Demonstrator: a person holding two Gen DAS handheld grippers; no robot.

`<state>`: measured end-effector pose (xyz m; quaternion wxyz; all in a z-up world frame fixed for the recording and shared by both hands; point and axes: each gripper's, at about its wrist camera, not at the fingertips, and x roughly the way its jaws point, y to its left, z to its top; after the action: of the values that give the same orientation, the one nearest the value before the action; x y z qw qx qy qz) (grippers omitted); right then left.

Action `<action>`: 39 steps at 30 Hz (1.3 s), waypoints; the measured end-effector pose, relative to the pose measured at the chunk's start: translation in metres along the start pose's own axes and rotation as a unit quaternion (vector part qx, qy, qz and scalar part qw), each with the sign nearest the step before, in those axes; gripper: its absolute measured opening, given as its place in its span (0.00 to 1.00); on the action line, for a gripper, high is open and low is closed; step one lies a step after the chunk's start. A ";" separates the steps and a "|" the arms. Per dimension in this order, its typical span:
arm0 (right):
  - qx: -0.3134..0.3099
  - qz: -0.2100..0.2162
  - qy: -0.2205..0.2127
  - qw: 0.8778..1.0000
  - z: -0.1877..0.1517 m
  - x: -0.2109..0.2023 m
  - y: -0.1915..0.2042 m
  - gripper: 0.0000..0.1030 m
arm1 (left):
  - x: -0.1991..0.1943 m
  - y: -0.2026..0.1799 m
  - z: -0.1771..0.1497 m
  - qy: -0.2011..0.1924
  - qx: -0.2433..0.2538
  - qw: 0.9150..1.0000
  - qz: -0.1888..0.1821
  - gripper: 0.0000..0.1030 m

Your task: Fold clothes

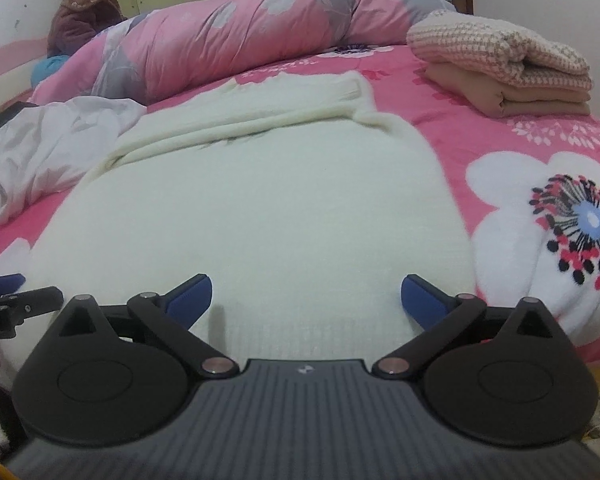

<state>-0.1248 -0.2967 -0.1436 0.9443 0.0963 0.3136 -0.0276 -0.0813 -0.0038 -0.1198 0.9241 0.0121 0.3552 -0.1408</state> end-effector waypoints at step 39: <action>-0.009 -0.034 -0.027 0.999 -0.009 0.016 0.003 0.99 | 0.006 -0.001 0.007 0.022 -0.021 0.999 0.022 1.00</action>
<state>-0.1176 -0.2919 -0.1599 0.9517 0.0764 0.2915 -0.0594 -0.0727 -0.0070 -0.1184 0.9189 0.0037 0.3782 -0.1125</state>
